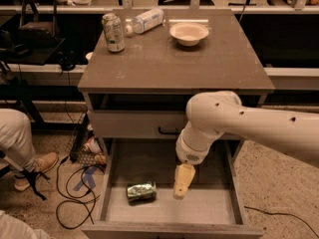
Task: Pick green can from middle drawer and place on counter
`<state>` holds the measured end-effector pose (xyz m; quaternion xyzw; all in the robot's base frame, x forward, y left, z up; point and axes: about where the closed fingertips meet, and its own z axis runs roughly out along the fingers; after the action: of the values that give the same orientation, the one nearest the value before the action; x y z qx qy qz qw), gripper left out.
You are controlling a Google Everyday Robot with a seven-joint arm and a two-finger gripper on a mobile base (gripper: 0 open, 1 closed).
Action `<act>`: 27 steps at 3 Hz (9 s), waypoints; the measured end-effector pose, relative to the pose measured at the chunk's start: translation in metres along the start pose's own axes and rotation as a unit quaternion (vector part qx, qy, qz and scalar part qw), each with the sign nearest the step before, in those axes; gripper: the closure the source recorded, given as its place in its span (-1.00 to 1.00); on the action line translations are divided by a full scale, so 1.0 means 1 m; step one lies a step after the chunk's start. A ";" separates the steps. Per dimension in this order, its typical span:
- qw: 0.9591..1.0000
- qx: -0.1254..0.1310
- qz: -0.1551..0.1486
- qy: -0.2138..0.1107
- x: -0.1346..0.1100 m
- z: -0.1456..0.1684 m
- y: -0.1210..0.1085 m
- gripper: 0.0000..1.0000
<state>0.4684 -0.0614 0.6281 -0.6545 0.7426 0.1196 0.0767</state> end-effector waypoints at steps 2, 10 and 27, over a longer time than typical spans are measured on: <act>0.998 -0.011 0.007 -0.064 -0.018 0.101 -0.016 -1.00; 0.996 -0.026 -0.053 -0.066 -0.038 0.261 -0.034 -1.00; 0.912 0.267 -0.047 -0.306 0.133 -0.340 -0.091 1.00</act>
Offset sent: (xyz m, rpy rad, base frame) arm 0.0252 0.0729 -0.1349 0.2307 -0.0003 -0.0200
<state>0.5553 -0.2933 0.9109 -0.5748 0.6554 0.1076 0.4780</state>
